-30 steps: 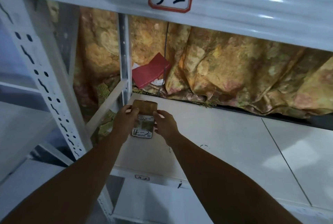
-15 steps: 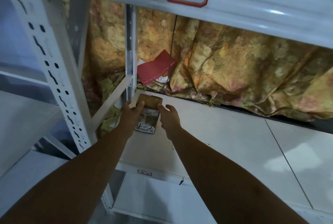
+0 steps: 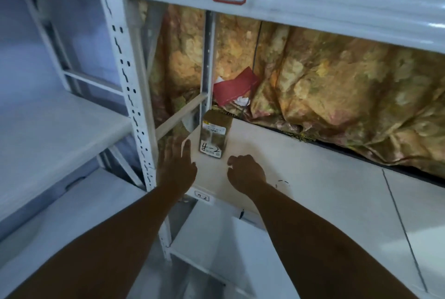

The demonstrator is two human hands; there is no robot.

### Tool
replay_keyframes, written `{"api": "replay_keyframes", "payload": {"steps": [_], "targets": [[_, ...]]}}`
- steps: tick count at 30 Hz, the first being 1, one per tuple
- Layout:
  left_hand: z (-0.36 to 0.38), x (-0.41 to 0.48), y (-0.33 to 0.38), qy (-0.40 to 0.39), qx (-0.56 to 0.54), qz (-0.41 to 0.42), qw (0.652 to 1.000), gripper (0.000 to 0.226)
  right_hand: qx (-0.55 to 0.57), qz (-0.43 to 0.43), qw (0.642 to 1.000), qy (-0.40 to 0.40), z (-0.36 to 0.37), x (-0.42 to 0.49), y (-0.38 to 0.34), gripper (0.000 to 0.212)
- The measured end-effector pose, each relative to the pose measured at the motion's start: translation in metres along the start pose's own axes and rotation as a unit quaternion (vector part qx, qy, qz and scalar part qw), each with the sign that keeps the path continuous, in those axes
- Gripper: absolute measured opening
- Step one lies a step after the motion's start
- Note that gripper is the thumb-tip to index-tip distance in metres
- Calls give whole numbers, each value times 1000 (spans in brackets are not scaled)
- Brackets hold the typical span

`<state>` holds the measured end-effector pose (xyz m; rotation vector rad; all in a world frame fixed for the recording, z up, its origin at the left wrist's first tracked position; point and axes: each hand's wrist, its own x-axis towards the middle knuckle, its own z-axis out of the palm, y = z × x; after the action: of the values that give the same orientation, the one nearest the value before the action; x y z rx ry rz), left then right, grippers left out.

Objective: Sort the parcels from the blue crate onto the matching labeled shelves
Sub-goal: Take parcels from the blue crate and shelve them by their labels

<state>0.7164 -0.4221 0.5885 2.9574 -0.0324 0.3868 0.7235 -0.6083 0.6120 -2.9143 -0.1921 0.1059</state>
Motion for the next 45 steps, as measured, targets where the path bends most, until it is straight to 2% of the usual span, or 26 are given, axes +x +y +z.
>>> {"api": "replay_keyframes", "payload": {"steps": [2,5,9,11,15,22,31,35,40,45], "targets": [[-8,-29,-1,-13,43,-21,999,69,-25,-85,996,-15,-1,-15,-2,42],[-18,-74,-9,-24,100,-62,993,71,-41,-190,981,19,10,-29,-12,50],[-25,-134,-26,-71,120,-155,978,76,-44,-244,968,-42,43,-48,-39,58],[-29,-170,-40,-93,140,-197,966,76,-33,-293,955,-28,60,-68,-62,57],[-43,-249,-75,-123,130,-304,936,73,-24,-378,924,-50,92,-110,-117,55],[-77,-372,-130,-122,91,-450,880,69,-42,-466,877,-112,118,-176,-210,60],[-111,-590,-225,-129,20,-578,806,68,-93,-476,855,-186,180,-327,-348,59],[-116,-683,-258,-137,-11,-595,792,66,-109,-501,830,-220,219,-406,-399,61],[-110,-746,-288,-162,-50,-622,765,65,-133,-498,813,-270,255,-456,-430,61],[-90,-774,-299,-191,-65,-629,751,58,-169,-474,811,-300,292,-457,-448,60]]}}
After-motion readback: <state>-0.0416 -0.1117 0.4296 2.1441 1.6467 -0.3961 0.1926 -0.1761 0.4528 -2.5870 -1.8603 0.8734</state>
